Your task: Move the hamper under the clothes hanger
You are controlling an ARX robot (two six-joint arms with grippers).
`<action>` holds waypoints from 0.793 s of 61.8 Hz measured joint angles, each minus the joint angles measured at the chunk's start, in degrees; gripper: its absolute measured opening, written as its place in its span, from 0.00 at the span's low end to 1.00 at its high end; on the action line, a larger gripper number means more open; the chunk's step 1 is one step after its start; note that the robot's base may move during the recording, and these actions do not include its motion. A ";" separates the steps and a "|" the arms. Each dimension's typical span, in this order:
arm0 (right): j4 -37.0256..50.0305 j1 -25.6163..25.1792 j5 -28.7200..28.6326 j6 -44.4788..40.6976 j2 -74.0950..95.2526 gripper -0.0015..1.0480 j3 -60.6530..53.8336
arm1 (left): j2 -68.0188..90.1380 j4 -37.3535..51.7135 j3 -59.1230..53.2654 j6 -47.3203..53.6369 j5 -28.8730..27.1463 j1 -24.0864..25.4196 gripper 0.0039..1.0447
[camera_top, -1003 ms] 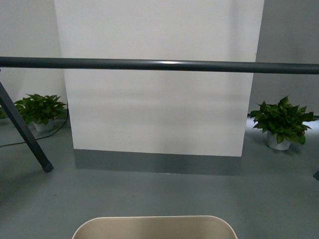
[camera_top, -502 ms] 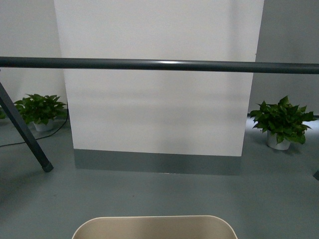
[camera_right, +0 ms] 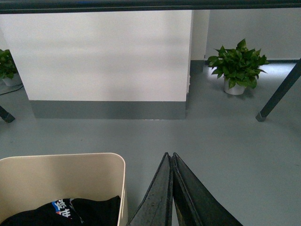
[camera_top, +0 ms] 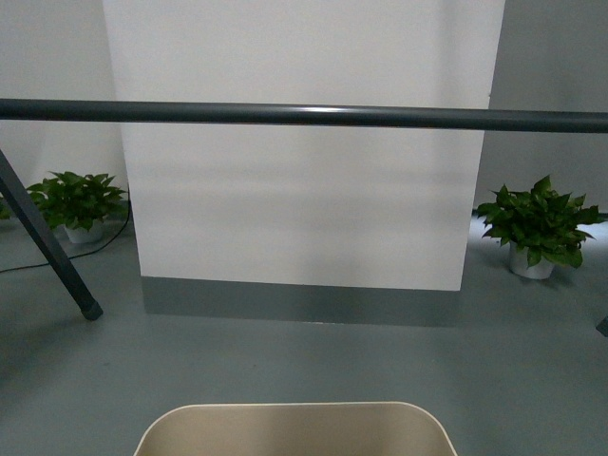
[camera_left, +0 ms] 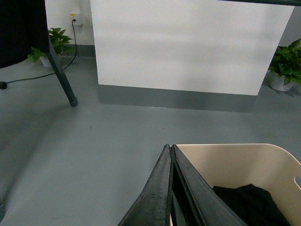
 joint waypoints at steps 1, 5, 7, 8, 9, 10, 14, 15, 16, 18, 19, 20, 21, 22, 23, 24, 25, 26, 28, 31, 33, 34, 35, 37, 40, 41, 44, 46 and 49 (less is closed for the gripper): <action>0.00 0.00 0.02 0.00 0.00 0.02 0.00 | 0.00 0.00 0.00 0.00 0.00 0.00 0.03; 0.00 0.00 0.00 0.00 0.00 0.02 0.00 | 0.00 0.00 0.00 0.00 0.00 0.00 0.03; 0.00 0.00 0.00 0.00 0.00 0.02 0.00 | 0.00 0.00 0.00 0.00 0.00 0.00 0.03; 0.00 0.00 0.00 0.00 0.00 0.02 0.00 | 0.00 0.00 0.00 0.00 0.00 0.00 0.03; 0.00 0.00 0.00 0.00 0.00 0.02 0.00 | 0.00 0.00 0.00 0.00 0.00 0.00 0.03; 0.00 0.00 0.00 0.00 0.00 0.02 0.00 | 0.00 0.00 0.00 0.00 0.00 0.00 0.03; 0.00 0.00 0.00 0.00 0.00 0.02 0.00 | 0.00 0.00 0.00 0.00 0.00 0.00 0.03; 0.00 0.00 0.00 0.00 0.00 0.02 0.00 | 0.00 0.00 0.00 -0.02 0.00 0.00 0.03; 0.00 0.00 0.00 0.00 0.00 0.02 0.00 | 0.00 0.00 0.00 -0.07 0.00 0.00 0.05; 0.00 0.00 0.00 -0.07 0.00 0.02 0.00 | 0.00 0.00 0.00 -0.02 0.00 0.00 0.10; 0.00 0.00 0.00 -0.07 0.00 0.04 0.00 | 0.00 0.00 0.00 0.00 -0.02 0.00 0.11; 0.00 0.00 0.00 -0.04 0.00 0.05 0.00 | 0.00 0.00 0.00 0.00 0.00 0.00 0.15; 0.00 0.00 0.00 -0.04 0.00 0.08 0.00 | 0.00 0.00 0.00 0.00 0.00 0.00 0.16; 0.00 0.00 0.00 -0.04 0.00 0.10 0.00 | 0.00 0.00 0.00 0.00 0.00 0.00 0.18; 0.00 0.00 0.00 -0.04 0.00 0.11 0.00 | 0.00 0.00 0.00 0.00 0.00 0.00 0.22; 0.00 0.00 0.02 -0.04 0.00 0.15 0.00 | 0.00 0.00 0.00 0.00 0.00 0.00 0.23; 0.00 0.00 0.00 -0.04 0.00 0.17 0.00 | 0.00 0.00 0.00 0.00 0.00 0.00 0.25; 0.00 0.00 0.00 -0.04 0.00 0.20 0.00 | 0.00 0.00 0.00 0.00 0.00 0.00 0.28; 0.00 0.00 0.00 -0.04 0.00 0.23 0.00 | 0.00 0.00 0.00 0.00 0.00 0.00 0.32; 0.00 0.00 0.00 -0.02 0.00 0.30 0.00 | 0.00 0.00 0.00 0.00 0.00 0.00 0.41; 0.00 0.00 0.00 -0.04 0.00 0.35 0.00 | 0.00 0.00 0.00 0.00 0.00 0.00 0.44; 0.00 0.00 0.00 -0.04 0.00 0.37 0.00 | 0.00 0.00 0.00 0.00 0.00 0.00 0.47; 0.00 0.00 0.00 -0.04 0.00 0.40 0.00 | 0.00 0.00 0.00 0.00 0.00 0.00 0.49; 0.00 0.00 0.02 -0.04 0.00 0.45 0.00 | 0.00 0.00 0.00 0.00 0.00 0.00 0.54; 0.00 0.00 0.00 -0.04 0.00 0.52 0.00 | 0.00 0.00 0.00 0.00 0.00 0.00 0.61; 0.00 0.00 0.00 -0.04 0.00 0.55 0.00 | 0.00 0.00 0.00 0.00 0.00 0.00 0.65; 0.00 0.00 0.00 -0.04 0.00 0.62 0.00 | 0.00 0.00 0.00 0.00 0.00 0.00 0.71; 0.00 0.00 0.00 -0.04 0.00 0.67 0.00 | 0.00 0.00 0.00 0.00 0.00 0.00 0.77; 0.00 0.00 0.00 -0.04 0.00 0.74 0.00 | 0.00 0.00 0.00 0.00 0.00 0.00 0.83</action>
